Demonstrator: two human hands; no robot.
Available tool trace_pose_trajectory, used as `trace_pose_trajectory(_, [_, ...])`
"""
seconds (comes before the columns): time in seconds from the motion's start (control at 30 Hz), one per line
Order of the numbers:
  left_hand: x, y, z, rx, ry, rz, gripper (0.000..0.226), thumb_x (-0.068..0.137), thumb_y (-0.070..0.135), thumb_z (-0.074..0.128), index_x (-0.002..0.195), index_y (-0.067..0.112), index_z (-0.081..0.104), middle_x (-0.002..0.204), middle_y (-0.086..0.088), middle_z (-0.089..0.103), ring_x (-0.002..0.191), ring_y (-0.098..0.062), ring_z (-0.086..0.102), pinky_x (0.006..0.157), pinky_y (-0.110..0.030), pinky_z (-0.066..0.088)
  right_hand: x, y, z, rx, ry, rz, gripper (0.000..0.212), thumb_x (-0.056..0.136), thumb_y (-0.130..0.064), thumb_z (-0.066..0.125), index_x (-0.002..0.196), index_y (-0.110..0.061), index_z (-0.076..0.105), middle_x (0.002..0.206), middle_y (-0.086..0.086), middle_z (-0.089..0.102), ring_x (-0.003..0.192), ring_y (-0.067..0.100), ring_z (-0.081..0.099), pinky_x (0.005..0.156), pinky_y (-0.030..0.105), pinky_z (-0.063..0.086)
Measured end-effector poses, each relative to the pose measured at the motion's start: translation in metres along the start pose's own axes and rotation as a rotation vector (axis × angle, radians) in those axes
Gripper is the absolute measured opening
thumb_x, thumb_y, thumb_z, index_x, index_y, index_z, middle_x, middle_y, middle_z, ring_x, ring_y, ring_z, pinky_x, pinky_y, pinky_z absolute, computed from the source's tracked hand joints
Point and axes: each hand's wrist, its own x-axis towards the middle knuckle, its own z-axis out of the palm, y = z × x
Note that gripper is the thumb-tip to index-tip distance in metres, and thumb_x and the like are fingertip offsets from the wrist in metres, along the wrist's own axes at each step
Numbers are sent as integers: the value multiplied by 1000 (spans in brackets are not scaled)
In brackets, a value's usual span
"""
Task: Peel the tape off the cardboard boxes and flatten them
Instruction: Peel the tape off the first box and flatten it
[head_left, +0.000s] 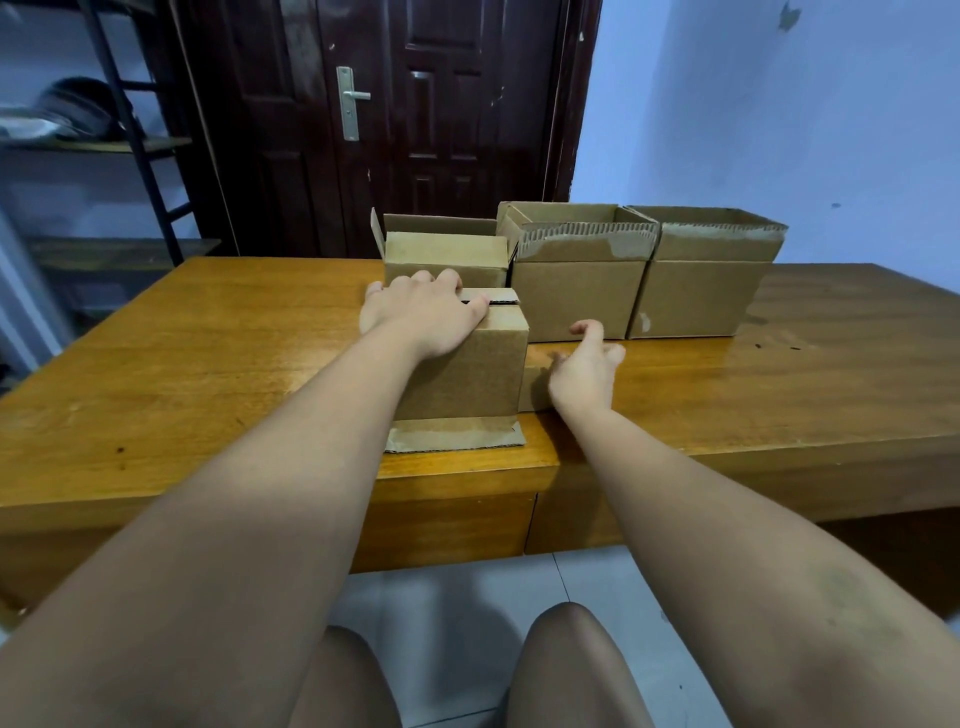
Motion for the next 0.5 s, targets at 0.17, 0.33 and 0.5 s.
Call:
trace_pose_trajectory(0.17, [1, 0, -1, -5, -11, 3, 56, 93, 56, 22, 135, 26, 43, 134, -7, 52, 122, -28, 47, 103, -49, 31, 5, 3, -7, 227, 167, 173, 38, 88, -34, 67, 106, -13, 40, 110, 9, 51, 90, 22, 52, 69, 27, 37])
trace_pose_trajectory(0.33, [0, 0, 0, -12, -7, 2, 56, 93, 56, 23, 135, 26, 44, 133, -7, 53, 121, -28, 48, 103, -49, 32, 7, 6, -9, 314, 232, 228, 29, 96, -42, 51, 100, -14, 48, 86, -2, 51, 77, 15, 48, 56, 21, 33])
trace_pose_trajectory(0.5, [0, -1, 1, -18, -1, 3, 56, 93, 56, 22, 135, 26, 45, 132, -7, 53, 120, -28, 49, 103, -49, 31, 18, 13, -12, 416, 377, 407, 7, 96, -12, 54, 101, -16, 57, 110, 8, 62, 101, 25, 62, 79, 30, 50])
